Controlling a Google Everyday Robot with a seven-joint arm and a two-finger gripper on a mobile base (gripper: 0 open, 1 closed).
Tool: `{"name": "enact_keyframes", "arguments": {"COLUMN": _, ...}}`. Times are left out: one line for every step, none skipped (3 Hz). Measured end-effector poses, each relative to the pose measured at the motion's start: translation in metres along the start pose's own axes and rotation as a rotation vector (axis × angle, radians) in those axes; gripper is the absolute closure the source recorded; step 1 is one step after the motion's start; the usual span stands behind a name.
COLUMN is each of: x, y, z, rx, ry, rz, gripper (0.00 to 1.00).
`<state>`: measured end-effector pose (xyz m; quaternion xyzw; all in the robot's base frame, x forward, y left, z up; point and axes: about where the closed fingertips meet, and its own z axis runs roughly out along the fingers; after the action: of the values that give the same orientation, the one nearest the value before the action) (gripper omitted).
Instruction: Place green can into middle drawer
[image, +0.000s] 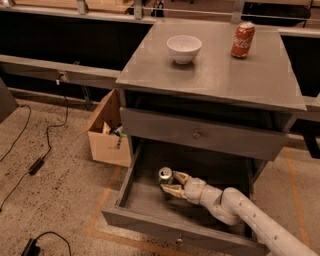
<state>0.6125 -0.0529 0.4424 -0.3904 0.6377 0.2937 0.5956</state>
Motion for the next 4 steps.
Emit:
{"name": "enact_keyframes", "arguments": {"x": 0.007, "y": 0.003, "z": 0.01, "rx": -0.006, "ry": 0.001, "rz": 0.007, "gripper": 0.27}}
{"name": "enact_keyframes", "arguments": {"x": 0.012, "y": 0.005, "z": 0.016, "rx": -0.014, "ry": 0.02, "rz": 0.007, "gripper": 0.04}}
{"name": "enact_keyframes", "arguments": {"x": 0.013, "y": 0.005, "z": 0.019, "rx": -0.019, "ry": 0.025, "rz": 0.005, "gripper": 0.0}}
{"name": "enact_keyframes", "arguments": {"x": 0.001, "y": 0.002, "z": 0.016, "rx": -0.056, "ry": 0.053, "rz": -0.031, "gripper": 0.03}}
